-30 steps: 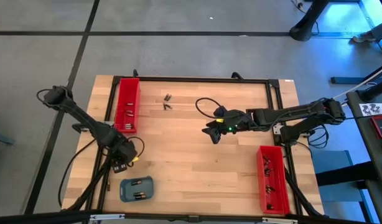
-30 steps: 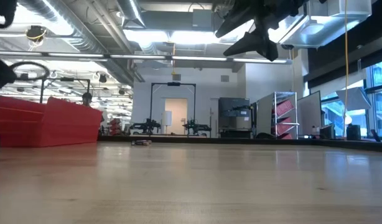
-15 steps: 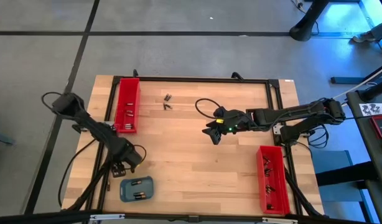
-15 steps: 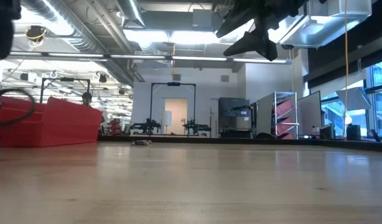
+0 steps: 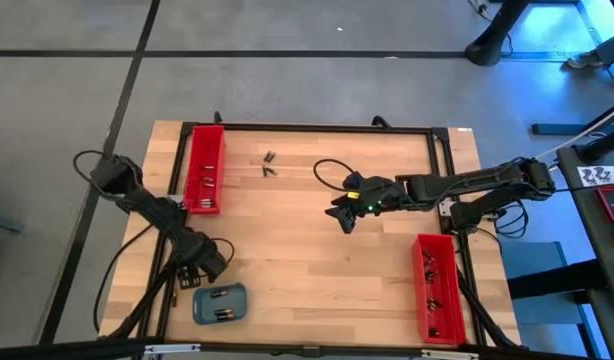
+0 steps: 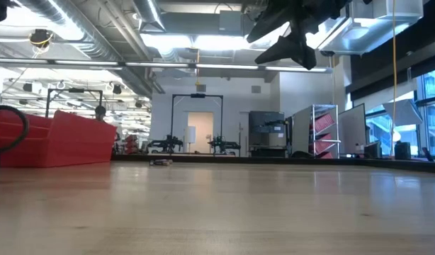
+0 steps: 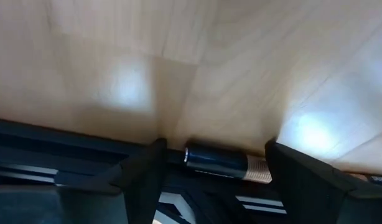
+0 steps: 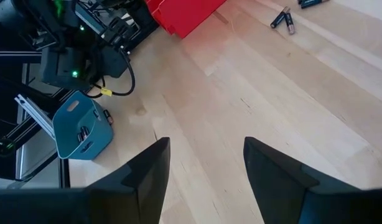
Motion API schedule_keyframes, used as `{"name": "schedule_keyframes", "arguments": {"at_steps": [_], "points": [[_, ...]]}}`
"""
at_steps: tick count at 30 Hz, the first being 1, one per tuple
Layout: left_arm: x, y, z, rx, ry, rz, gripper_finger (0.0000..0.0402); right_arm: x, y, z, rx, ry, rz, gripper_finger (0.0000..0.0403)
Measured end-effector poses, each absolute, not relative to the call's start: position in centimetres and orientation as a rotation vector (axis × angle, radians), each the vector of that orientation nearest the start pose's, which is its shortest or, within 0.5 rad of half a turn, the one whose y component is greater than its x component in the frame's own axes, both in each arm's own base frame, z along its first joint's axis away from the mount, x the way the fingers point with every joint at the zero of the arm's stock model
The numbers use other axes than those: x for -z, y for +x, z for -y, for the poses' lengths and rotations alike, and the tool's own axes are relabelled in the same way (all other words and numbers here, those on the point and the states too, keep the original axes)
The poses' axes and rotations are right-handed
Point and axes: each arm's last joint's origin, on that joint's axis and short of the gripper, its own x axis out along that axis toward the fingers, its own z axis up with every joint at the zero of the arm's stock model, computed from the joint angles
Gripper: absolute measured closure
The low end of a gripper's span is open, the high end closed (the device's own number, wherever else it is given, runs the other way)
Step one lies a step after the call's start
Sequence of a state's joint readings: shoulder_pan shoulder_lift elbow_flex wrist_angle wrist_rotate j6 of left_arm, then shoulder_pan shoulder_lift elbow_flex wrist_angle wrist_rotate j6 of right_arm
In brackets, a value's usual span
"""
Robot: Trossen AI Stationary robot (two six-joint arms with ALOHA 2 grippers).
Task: Sort batteries
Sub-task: Put the large black battery into the blue bin
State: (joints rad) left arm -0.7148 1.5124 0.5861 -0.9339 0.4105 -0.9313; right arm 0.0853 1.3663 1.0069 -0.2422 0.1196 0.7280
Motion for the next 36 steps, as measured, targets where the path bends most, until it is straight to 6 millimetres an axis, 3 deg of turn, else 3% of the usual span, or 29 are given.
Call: {"name": "schedule_keyframes", "arguments": {"at_steps": [11,23,29,36], "points": [[-13.4,14.3,13.6,-0.230,-0.353,-1.933,0.0137,-27.7,29.6,-2.2,0.250,0.642,-0.556,0.0198],[-14.7,14.4,14.5,-0.236,-0.341,-1.937,0.0137,-27.7,29.6,-2.1,0.265,0.636,-0.550,0.0198],[-15.5,15.1,15.4,-0.266,-0.513,-1.842,0.0137,-27.7,29.6,-2.1,0.265,0.637,-0.550,0.0198],[-14.3,14.5,15.5,-0.375,-0.636,-1.833,0.0137,-27.7,29.6,-2.1,0.265,0.637,-0.550,0.0198]]}}
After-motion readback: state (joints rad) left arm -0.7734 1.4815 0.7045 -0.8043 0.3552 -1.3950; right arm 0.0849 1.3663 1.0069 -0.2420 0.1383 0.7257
